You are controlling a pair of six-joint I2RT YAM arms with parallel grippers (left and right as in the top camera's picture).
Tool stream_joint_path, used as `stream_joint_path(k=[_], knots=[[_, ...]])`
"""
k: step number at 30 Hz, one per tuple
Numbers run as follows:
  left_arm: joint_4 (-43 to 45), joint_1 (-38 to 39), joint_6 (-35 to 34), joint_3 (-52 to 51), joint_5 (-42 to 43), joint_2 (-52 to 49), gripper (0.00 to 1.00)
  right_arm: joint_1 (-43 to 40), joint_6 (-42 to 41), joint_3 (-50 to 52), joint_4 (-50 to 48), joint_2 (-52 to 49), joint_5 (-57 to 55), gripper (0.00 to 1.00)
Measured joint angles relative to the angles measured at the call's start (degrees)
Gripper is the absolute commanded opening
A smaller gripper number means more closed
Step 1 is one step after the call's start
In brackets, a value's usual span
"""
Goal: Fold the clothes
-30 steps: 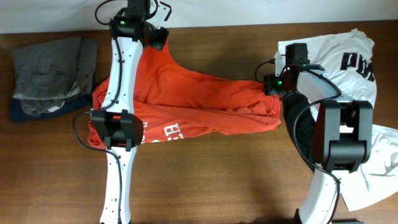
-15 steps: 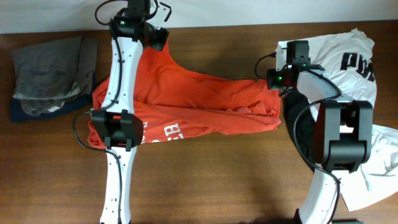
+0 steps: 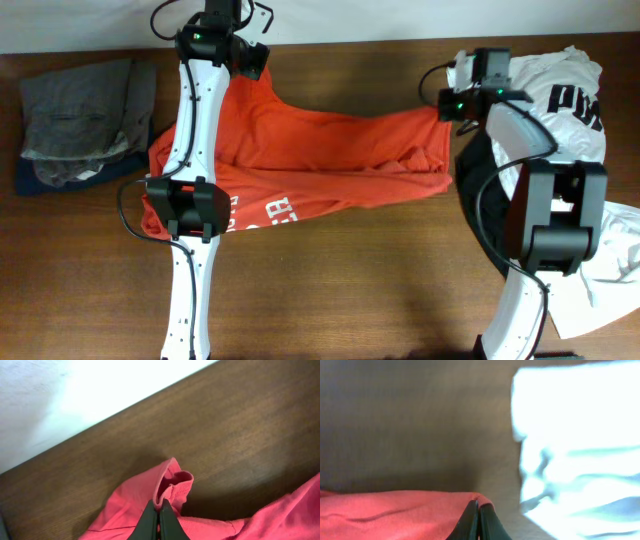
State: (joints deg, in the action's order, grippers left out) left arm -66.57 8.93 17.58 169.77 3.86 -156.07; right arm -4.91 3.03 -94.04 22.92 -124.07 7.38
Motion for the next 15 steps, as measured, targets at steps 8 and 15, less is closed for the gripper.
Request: stream_joint_path(k=[8, 15], knots=[[0.17, -0.57, -5.97, 5.01, -5.92, 0.00, 0.00, -2.89, -0.02, -6.05, 9.44, -0.02, 3.17, 0.04], [-5.09, -0.87, -9.14, 9.07, -8.37, 0.00, 0.00, -3.32, -0.02, -7.69, 19.52, -0.02, 5.92, 0.04]])
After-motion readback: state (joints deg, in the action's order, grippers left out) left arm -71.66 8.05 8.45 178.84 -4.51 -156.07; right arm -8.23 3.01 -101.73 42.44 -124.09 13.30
